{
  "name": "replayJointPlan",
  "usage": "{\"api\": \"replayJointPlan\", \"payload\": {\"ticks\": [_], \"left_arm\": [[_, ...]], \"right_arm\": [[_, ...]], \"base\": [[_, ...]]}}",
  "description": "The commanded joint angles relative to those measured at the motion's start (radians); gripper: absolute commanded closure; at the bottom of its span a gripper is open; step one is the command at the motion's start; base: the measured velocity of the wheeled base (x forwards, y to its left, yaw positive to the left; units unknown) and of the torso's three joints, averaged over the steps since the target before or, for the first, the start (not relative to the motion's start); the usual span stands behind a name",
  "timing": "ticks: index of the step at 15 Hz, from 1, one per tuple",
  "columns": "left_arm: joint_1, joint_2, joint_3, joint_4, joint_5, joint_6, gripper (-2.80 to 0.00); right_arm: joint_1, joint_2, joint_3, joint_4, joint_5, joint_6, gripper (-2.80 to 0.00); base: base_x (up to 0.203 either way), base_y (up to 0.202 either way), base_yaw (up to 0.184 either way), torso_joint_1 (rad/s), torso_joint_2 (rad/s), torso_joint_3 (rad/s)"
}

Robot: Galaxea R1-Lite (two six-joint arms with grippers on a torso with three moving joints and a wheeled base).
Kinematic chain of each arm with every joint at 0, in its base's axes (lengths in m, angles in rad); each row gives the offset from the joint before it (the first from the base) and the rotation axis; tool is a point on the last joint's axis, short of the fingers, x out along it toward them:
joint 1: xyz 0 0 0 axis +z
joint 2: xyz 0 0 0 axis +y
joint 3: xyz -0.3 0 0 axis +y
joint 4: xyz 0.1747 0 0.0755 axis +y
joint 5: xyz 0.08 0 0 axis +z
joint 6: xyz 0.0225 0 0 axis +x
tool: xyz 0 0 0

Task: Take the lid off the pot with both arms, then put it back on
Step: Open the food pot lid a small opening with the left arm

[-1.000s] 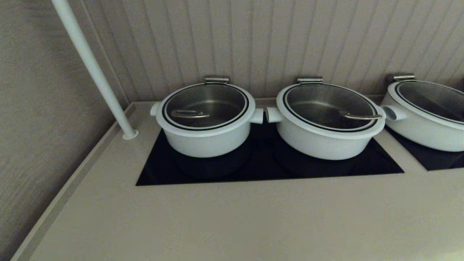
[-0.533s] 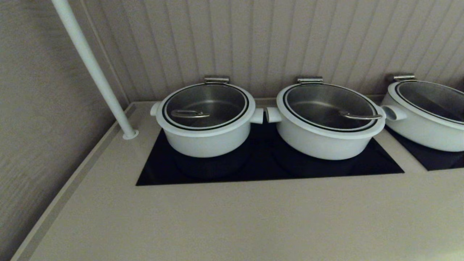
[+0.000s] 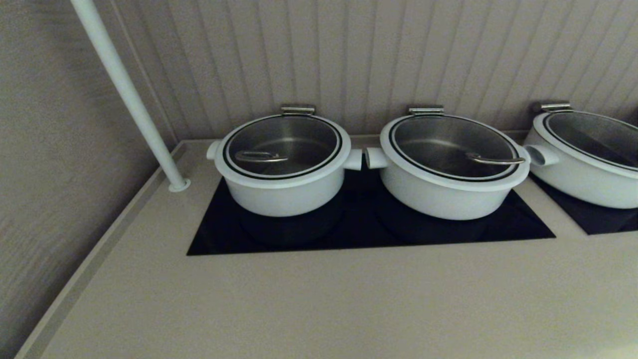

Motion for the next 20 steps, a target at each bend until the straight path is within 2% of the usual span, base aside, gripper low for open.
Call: {"api": "replayJointPlan", "payload": {"ticks": [1, 3, 9, 11, 13, 16, 18, 20], "left_arm": [[0.000, 0.122, -0.039, 0.000, -0.044, 0.018, 0.00], [0.001, 0.180, -0.069, -0.012, -0.078, 0.026, 0.00], [-0.010, 0.380, -0.085, -0.228, -0.128, 0.052, 0.00], [-0.061, 0.444, -0.096, -0.287, -0.128, 0.069, 0.00], [-0.144, 0.497, -0.110, -0.298, -0.127, 0.071, 0.00], [-0.231, 0.568, -0.124, -0.301, -0.127, 0.075, 0.00], [-0.265, 0.630, -0.135, -0.323, -0.126, 0.077, 0.00], [-0.292, 0.715, -0.136, -0.402, -0.125, 0.091, 0.00]], "right_arm": [[0.001, 0.001, 0.000, 0.000, 0.000, -0.001, 0.00], [0.001, 0.001, 0.000, 0.000, 0.000, -0.001, 0.00], [0.001, 0.001, 0.000, 0.000, 0.000, -0.001, 0.00], [0.001, 0.001, 0.000, 0.000, 0.000, -0.001, 0.00], [0.000, 0.001, 0.000, 0.000, 0.000, -0.001, 0.00], [0.001, 0.001, 0.000, 0.000, 0.000, -0.001, 0.00], [0.001, 0.001, 0.000, 0.000, 0.000, -0.001, 0.00], [0.001, 0.001, 0.000, 0.000, 0.000, -0.001, 0.00]], "base": [[0.000, 0.000, 0.000, 0.000, 0.00, 0.000], [0.000, 0.000, 0.000, 0.000, 0.00, 0.000], [0.000, 0.000, 0.000, 0.000, 0.00, 0.000], [0.000, 0.000, 0.000, 0.000, 0.00, 0.000], [0.000, 0.000, 0.000, 0.000, 0.00, 0.000], [0.000, 0.000, 0.000, 0.000, 0.00, 0.000], [0.000, 0.000, 0.000, 0.000, 0.00, 0.000], [0.000, 0.000, 0.000, 0.000, 0.00, 0.000]]}}
